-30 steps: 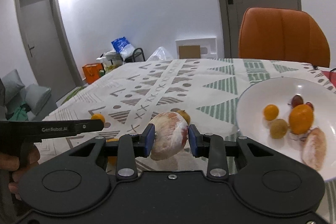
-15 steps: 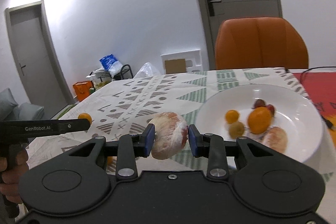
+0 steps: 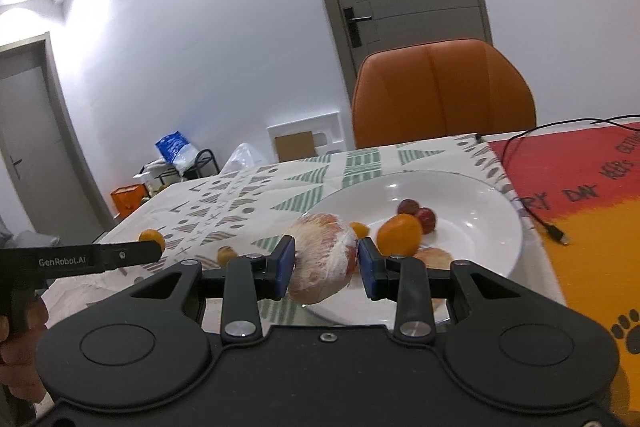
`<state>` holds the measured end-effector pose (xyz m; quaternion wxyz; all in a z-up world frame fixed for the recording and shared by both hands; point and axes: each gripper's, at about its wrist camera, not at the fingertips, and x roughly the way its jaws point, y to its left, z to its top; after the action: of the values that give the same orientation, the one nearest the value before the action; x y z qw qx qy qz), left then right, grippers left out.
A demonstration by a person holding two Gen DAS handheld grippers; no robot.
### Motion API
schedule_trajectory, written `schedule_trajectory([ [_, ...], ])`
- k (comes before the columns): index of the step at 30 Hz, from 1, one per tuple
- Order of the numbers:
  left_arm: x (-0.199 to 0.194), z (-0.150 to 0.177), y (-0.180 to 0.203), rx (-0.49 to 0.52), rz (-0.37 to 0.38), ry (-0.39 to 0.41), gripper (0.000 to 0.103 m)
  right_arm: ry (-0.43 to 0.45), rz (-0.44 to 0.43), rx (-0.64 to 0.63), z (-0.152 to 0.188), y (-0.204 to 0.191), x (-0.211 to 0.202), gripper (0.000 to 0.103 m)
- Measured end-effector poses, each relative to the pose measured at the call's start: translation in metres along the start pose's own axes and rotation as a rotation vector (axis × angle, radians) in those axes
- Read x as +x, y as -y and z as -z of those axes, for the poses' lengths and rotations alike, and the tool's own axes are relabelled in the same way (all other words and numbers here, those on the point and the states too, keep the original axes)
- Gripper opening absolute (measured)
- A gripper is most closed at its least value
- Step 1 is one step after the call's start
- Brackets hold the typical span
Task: Organize fruits
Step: 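Carry the mandarin into the plate with the left tool while the right tool places the pomelo, then move both open tools back to the remaining fruits on the tablecloth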
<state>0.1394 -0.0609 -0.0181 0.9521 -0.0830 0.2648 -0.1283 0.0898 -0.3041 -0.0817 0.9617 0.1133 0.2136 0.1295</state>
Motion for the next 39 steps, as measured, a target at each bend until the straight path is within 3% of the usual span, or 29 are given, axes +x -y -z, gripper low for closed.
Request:
schedule_trajectory([
  [31,0.044,-0.016,0.08,0.11,0.086,-0.003,0.019,0.107,0.121,0.112,-0.016,0.068,0.006,0.034],
  [33,0.046,-0.018,0.083,0.115,0.087,-0.004,0.019,0.124,0.13,0.119,-0.016,0.071,0.005,0.044],
  [34,0.047,-0.018,0.084,0.118,0.089,-0.004,0.019,0.123,0.142,0.123,-0.015,0.072,0.003,0.057],
  [39,0.05,-0.02,0.09,0.126,0.098,-0.01,0.019,0.088,0.144,0.121,-0.01,0.074,-0.005,0.064],
])
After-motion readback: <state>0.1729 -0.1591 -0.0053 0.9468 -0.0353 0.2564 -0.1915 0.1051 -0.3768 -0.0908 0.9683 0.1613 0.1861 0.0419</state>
